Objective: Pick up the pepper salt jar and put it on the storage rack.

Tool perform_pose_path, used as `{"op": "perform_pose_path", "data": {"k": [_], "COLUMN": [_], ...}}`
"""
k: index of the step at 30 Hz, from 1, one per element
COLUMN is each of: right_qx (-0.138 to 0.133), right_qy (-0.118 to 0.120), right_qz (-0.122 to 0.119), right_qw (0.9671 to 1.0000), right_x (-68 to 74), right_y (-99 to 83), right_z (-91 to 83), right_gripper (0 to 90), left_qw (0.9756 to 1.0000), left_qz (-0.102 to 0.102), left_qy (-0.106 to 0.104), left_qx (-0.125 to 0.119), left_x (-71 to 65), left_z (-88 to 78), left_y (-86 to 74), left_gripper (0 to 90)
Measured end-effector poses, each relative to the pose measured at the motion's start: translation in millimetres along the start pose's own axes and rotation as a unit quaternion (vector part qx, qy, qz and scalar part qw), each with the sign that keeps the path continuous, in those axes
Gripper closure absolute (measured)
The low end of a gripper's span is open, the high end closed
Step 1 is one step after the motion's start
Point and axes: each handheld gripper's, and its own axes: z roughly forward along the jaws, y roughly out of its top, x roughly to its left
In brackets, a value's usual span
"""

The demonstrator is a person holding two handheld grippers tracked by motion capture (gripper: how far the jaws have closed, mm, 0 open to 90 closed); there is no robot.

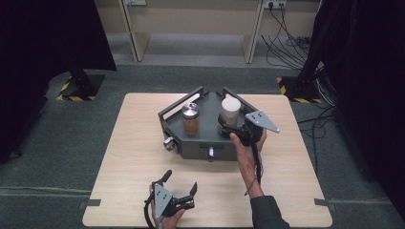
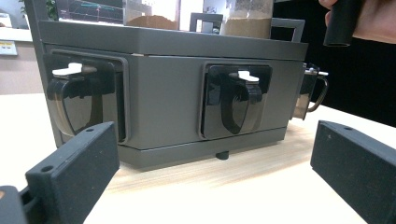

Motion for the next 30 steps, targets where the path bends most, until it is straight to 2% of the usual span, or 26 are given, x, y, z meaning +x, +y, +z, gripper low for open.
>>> {"op": "perform_pose_path", "data": {"k": [8,17,23,30], "right_qx": [-0.011,-0.021,-0.026,-0.029], "right_qy": [0.005,0.015,0.023,0.025], "right_qz": [-0.002,0.001,-0.006,-0.025], "right_qw": [0.9999,0.9997,0.9994,0.999], "right_x": [0.9,2.6,4.1,8.8], "right_y": [0.5,-7.6,-13.3,-22.9], "right_z": [-12.1,-26.7,-37.8,-51.6], "right_gripper": [0.3,0.3,0.3,0.3], "left_qw": [1.0,1.0,1.0,1.0], "left_qz": [0.001,0.001,0.001,0.001], "left_qy": [0.001,0.001,0.0,0.0], "left_qx": [0.0,0.0,-0.001,-0.002], "left_x": [-0.1,-0.2,-0.2,-0.4], "left_z": [-0.2,-0.2,-0.3,-0.1], "left_y": [0.0,-0.2,-0.3,-0.6], "left_gripper": [0.5,0.5,0.5,0.5]}}
